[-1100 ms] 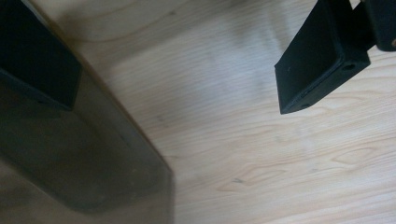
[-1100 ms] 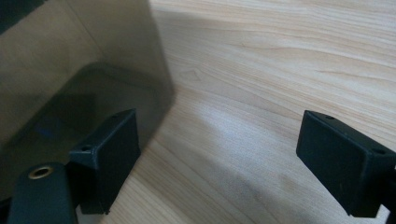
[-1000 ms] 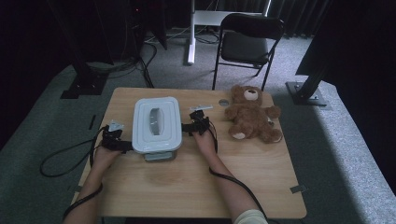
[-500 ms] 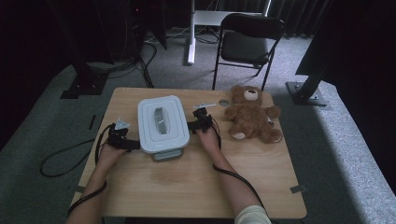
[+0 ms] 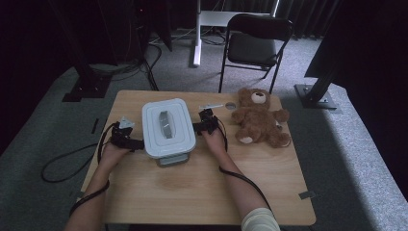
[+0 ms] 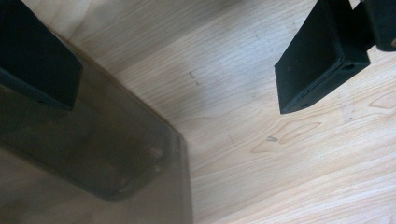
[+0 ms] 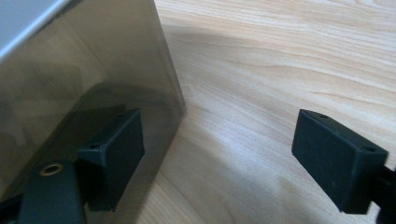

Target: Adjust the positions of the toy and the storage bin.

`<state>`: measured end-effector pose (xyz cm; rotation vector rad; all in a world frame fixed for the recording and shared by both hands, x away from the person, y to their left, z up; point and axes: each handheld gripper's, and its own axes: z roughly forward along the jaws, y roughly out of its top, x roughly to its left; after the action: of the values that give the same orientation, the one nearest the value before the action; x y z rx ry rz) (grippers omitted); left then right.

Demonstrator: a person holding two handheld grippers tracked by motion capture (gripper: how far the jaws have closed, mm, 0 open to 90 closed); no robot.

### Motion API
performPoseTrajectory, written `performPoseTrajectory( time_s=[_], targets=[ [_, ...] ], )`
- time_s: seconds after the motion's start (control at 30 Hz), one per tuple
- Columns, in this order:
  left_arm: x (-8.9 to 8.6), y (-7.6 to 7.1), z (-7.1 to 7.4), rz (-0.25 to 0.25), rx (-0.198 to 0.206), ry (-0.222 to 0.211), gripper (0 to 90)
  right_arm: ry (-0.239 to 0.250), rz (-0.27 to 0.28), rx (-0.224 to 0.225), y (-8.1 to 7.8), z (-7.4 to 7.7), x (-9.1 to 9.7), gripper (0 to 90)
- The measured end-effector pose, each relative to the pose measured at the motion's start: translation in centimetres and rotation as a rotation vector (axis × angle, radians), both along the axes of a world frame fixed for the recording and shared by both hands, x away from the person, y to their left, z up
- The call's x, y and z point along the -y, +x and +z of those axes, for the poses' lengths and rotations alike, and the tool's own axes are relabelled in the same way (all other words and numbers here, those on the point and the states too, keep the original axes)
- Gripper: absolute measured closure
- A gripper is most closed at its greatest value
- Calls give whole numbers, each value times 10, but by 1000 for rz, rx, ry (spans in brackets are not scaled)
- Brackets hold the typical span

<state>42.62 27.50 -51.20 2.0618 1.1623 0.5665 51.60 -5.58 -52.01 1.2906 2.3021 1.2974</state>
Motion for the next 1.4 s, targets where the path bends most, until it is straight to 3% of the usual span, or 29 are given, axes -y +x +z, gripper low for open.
performPoseTrajectory(
  time_s=[0.17, 0.43, 0.63, 1.1, 1.2, 1.3, 1.4],
  targets=[
    [4, -5, 1, 6, -20, -2, 15, 12, 22, -3, -4, 0, 3, 185],
    [13, -24, 0, 15, -7, 0, 15, 5, 76, 17, -20, -2, 13, 187],
    [30, -38, 0, -18, -7, 4, 15, -35, 85, 43, -30, 0, 25, 187],
    [61, -60, 3, -85, 20, 28, 15, 0, 72, 72, -49, -6, 57, 187],
    [62, -63, 3, -84, 18, -35, 15, -4, 62, 91, -54, -6, 62, 186],
    [59, -66, 1, -97, 31, -67, 15, -11, 59, 126, -61, -5, 68, 170],
    [56, -69, -1, -97, 13, -85, 14, -31, 72, 143, -68, -6, 71, 137]
  ],
)
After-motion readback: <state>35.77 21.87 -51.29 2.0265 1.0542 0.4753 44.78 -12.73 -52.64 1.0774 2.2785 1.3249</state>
